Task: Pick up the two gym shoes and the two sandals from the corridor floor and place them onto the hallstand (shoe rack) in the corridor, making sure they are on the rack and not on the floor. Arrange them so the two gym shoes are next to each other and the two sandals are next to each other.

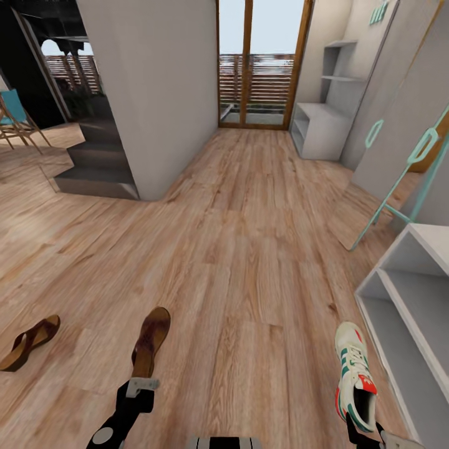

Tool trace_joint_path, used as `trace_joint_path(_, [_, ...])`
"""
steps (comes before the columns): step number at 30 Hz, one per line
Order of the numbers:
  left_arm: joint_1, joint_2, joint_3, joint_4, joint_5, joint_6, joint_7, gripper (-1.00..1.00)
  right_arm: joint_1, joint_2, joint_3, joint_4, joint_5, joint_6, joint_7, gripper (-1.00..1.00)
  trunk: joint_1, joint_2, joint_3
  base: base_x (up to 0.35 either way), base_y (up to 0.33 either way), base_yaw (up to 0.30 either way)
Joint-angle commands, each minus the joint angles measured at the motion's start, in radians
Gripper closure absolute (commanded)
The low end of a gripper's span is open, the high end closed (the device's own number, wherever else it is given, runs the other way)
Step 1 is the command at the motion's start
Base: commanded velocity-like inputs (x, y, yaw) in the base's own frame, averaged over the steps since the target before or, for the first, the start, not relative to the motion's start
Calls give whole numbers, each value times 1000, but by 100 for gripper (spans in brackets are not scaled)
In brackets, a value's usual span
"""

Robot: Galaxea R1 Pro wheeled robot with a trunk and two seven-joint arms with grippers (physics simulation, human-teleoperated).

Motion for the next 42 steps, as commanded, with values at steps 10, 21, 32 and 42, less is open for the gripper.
trace_joint_path(10, [-1,-1,9,2,-10,-3,-7,100,-1,0,-5,-6,-2,-2,8,100,0,0,7,335,84,0])
trace_joint_path(21, [-1,0,10,3,-10,-3,-7,100,-1,0,-3,-3,-3,-3,10,100,0,0,11,335,100,-10])
trace_joint_path(32, [-1,0,10,3,-10,-2,-7,100,-1,0,-4,-3,-3,-4,10,100,0,0,27,335,101,-17])
trace_joint_path(42, [-1,-1,10,3,-10,-1,-7,100,-1,0,-4,-3,-3,-5,11,100,0,0,43,335,101,-12])
